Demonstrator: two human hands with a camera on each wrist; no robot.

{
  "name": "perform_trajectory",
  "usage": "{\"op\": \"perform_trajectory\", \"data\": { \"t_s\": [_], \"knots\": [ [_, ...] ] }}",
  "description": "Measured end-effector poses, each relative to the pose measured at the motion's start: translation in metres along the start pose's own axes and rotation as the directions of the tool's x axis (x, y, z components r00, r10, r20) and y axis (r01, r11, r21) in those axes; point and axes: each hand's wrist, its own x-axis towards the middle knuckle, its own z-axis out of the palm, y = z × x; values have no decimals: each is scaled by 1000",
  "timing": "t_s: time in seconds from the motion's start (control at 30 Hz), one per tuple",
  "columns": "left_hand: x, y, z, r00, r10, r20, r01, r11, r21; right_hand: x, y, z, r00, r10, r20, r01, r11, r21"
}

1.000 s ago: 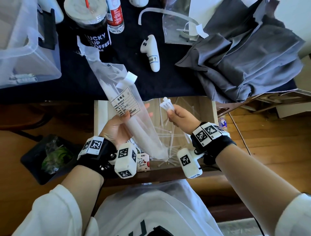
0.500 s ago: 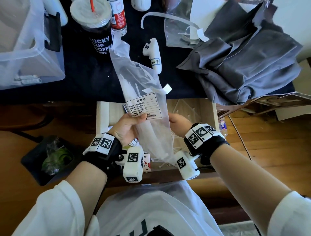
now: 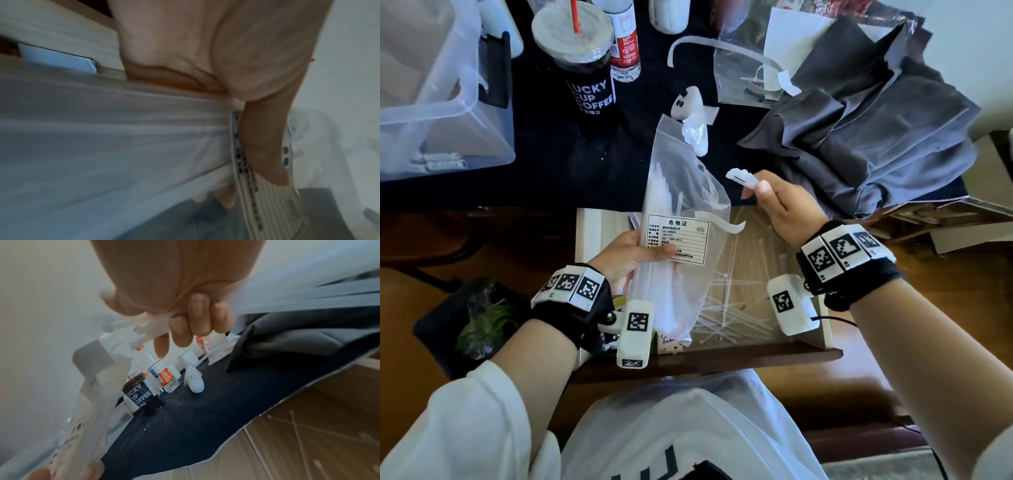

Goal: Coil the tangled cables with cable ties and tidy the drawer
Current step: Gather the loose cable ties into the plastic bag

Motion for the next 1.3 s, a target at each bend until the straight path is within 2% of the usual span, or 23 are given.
{"op": "perform_trajectory", "data": {
  "t_s": [0.23, 0.37, 0.43, 0.63, 0.77, 0.83, 0.9, 0.97, 1.03, 1.2, 1.3],
  "knots": [
    [-1, 1, 0, 999, -14, 36, 14, 1000, -2, 5, -13, -2, 995, -99, -24, 92, 973, -214],
    [-3, 4, 1, 998, -20, 66, 23, 999, -43, 7, -12, -2, 981, -190, -41, 176, 958, -227],
    [-3, 9, 3, 995, -19, 96, 20, 1000, -11, 6, -14, -1, 963, -264, -60, 241, 936, -255],
    [-5, 22, 22, 996, -4, 92, 0, 999, 42, 3, -26, 9, 952, -305, 16, 297, 909, -293],
    [0, 22, 23, 1000, 3, 16, -4, 996, 90, 1, -25, 5, 948, -311, 74, 318, 889, -329],
    [1, 21, 23, 999, -18, 26, 14, 991, 136, -1, -29, -2, 956, -237, 172, 287, 871, -398],
    [1, 20, 24, 999, -22, 32, 17, 985, 172, -3, -33, -5, 956, -72, 284, 206, 853, -479],
    [0, 22, 28, 1000, -10, 23, 5, 978, 210, -3, -40, -6, 946, 67, 318, 126, 827, -549],
    [0, 22, 30, 999, -19, 28, 11, 966, 257, -1, -43, -5, 940, 149, 307, 77, 783, -617],
    [-3, 24, 34, 999, -15, 40, 4, 964, 266, 0, -49, -7, 925, 189, 331, 118, 683, -721],
    [-7, 24, 38, 998, -46, 45, 33, 966, 256, 1, -52, -3, 920, 169, 352, 138, 702, -698]
  ]
}}
